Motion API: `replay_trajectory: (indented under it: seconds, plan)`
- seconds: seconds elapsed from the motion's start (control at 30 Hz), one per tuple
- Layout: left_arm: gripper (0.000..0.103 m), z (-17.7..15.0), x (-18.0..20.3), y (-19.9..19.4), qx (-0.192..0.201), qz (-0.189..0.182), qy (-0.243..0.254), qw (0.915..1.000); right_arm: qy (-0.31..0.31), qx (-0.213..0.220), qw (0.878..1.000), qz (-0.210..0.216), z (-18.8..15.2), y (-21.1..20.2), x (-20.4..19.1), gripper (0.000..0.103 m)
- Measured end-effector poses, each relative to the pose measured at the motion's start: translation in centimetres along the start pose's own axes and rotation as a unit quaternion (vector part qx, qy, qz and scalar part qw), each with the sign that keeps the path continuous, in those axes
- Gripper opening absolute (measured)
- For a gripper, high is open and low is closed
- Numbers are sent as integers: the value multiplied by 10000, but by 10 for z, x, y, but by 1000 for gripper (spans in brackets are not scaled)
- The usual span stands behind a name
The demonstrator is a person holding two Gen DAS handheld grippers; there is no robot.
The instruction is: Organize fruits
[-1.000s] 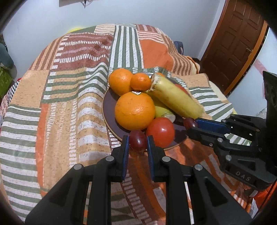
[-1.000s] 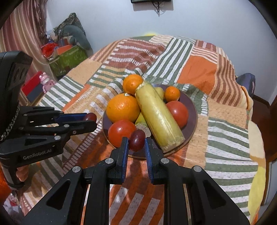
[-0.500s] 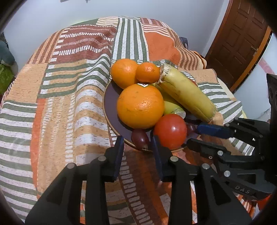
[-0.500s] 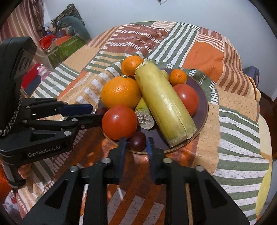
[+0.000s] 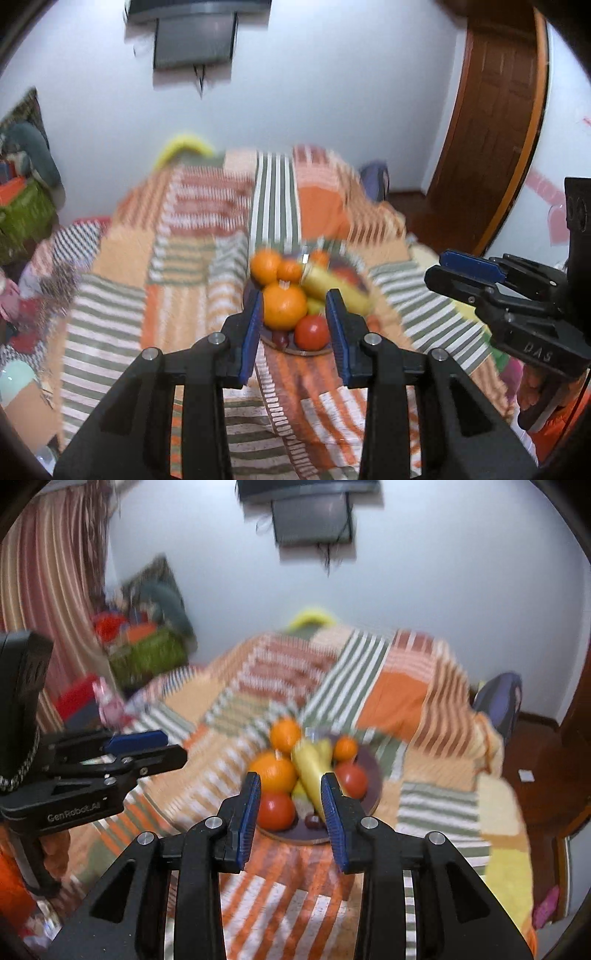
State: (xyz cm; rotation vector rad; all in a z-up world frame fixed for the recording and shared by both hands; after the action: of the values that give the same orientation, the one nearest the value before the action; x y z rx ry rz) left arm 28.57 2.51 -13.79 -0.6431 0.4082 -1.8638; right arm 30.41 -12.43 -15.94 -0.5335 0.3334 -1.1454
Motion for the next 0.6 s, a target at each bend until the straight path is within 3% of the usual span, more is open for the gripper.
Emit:
replay_trajectory:
  seconds: [0.3,0.43,0.6]
  plan:
    - [35,30,73,-125,1279,235,609,9896,149,1267,9914,-280,31,-118,-6,31]
    - [50,29,92,-164,1708,267,716,9823,154,1730,9840,-392,35,-157,-12,31]
    - [58,29,106,-196,2024,283,742,9761,242,2091,9767,-409,39,-186,-18,44]
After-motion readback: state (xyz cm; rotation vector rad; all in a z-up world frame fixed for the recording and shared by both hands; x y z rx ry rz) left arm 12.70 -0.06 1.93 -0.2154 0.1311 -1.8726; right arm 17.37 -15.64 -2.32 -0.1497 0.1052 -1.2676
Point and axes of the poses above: each gripper's, at about its wrist camera, not at the fingertips, and y roughly the way its jaws point, x to its right, z to its top, the point moved 8 cm from there along y, roughly the way its jaws point, and after that the axes turned 14 degrees about -z, right-handed, at the moved point
